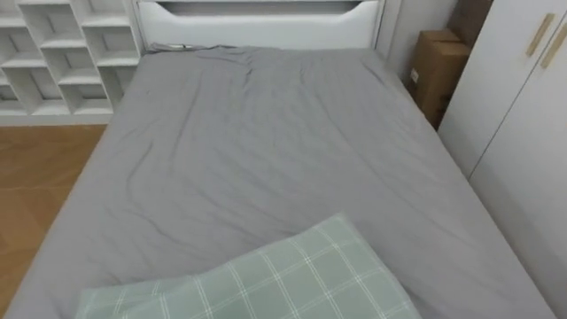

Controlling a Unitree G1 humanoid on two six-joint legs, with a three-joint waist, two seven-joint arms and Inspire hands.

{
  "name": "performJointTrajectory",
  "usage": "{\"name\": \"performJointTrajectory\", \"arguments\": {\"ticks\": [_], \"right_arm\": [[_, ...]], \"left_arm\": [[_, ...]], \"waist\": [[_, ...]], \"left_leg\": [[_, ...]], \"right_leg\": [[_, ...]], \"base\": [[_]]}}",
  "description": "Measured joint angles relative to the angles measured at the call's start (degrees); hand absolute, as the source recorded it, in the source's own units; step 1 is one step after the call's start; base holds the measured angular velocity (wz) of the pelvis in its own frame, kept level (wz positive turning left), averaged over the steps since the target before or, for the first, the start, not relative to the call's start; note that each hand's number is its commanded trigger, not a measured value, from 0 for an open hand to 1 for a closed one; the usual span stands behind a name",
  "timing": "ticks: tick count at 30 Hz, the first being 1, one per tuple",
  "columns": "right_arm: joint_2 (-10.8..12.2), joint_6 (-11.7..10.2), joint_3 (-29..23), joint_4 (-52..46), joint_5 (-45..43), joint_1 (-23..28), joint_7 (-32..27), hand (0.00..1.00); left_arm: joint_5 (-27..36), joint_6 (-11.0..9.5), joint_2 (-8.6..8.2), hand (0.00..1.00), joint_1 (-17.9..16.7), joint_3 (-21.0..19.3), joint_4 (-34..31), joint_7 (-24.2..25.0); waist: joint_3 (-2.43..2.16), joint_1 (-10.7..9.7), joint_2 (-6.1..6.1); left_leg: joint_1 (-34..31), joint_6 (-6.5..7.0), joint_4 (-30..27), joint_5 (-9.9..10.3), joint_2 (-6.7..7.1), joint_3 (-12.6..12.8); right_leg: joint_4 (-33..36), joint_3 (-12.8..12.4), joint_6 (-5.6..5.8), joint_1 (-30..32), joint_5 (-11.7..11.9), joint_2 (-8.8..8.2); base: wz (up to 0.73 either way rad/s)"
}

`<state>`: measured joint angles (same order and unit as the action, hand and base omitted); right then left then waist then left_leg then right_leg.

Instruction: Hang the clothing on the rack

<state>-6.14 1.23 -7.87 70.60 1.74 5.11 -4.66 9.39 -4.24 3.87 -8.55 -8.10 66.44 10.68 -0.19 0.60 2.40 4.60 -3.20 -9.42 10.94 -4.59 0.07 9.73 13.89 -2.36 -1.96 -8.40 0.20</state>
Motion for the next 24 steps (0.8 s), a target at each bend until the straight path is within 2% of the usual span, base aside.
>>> {"name": "performJointTrajectory", "arguments": {"ticks": [6, 12, 19, 24], "right_arm": [[0.08, 0.01, 0.40, 0.01, 0.67, 0.26, 1.64, 0.00], [-0.03, 0.06, 0.40, 0.02, 2.55, 0.88, 3.71, 0.00], [-0.11, 0.06, 0.39, 0.09, 5.75, 1.40, 5.71, 0.00], [-0.14, 0.04, 0.36, 0.22, 6.80, 1.41, 6.19, 0.00]], "left_arm": [[-0.05, 0.03, 0.14, 0.00, -0.11, 0.00, -0.07, -0.04], [-0.16, 0.15, 0.14, 0.00, -0.11, 0.02, -0.19, -0.30], [-0.01, 0.20, 0.14, 0.00, -0.15, 0.60, -0.29, -0.61], [-0.03, 0.20, 0.16, 0.00, -0.09, 1.64, -0.08, -1.18]], "waist": [[0.21, -0.02, 0.10], [0.23, -0.17, -0.01], [-0.13, -0.48, -0.65], [-0.15, -0.53, -0.89]], "left_leg": [[0.10, 0.00, -0.02, 0.00, 0.02, -0.01], [0.01, 0.00, -0.12, 0.00, -0.02, 0.02], [0.04, -0.01, -0.19, 0.00, -0.01, -0.10], [0.28, 0.00, -0.33, 0.00, 0.03, -0.19]], "right_leg": [[-0.14, 0.27, 0.13, -0.23, -0.08, -0.12], [-0.18, 0.39, 0.21, -0.28, -0.14, -0.27], [-0.16, 0.65, 0.18, -0.70, -0.11, -0.23], [-0.63, 0.86, 0.20, -1.00, -0.09, -0.18]], "base": [[0.02], [0.00], [0.01], [0.02]]}}
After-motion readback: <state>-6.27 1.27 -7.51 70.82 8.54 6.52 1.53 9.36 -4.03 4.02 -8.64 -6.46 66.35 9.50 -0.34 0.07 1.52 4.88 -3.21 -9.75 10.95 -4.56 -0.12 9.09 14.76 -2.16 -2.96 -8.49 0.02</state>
